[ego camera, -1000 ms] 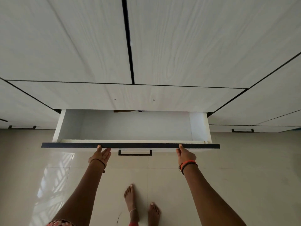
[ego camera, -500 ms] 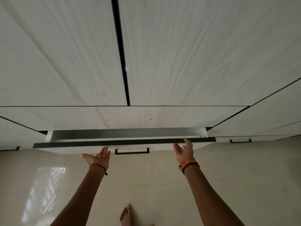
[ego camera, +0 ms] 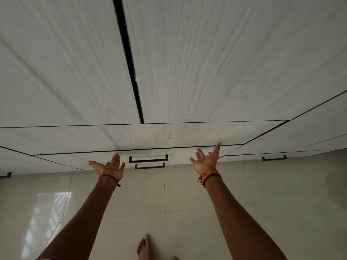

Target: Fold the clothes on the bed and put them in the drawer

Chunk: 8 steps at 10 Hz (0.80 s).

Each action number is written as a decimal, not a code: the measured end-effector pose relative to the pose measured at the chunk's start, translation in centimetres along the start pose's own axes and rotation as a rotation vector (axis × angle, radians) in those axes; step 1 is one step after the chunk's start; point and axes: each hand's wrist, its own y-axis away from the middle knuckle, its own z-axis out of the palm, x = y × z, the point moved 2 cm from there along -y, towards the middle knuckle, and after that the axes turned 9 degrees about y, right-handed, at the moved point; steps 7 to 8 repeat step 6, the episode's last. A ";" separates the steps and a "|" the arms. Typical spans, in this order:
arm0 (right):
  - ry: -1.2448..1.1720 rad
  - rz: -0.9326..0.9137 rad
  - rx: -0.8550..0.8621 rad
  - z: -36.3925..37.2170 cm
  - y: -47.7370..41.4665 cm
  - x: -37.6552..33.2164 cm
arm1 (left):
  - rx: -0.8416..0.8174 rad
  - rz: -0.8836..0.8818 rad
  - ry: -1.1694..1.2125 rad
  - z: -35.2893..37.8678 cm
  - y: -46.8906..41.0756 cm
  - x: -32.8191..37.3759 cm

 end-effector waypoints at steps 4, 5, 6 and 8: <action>0.127 -0.019 -0.026 -0.3 -0.6 0.0 | -0.034 0.016 -0.176 -0.2 -0.1 0.1; 0.192 -0.029 -0.026 -0.5 0.0 0.3 | -0.030 0.078 -0.326 -0.5 0.4 0.3; 0.250 -0.039 -0.028 -1.0 0.5 1.1 | 0.004 0.160 -0.414 -1.3 1.1 0.4; 0.250 -0.039 -0.028 -1.0 0.5 1.1 | 0.004 0.160 -0.414 -1.3 1.1 0.4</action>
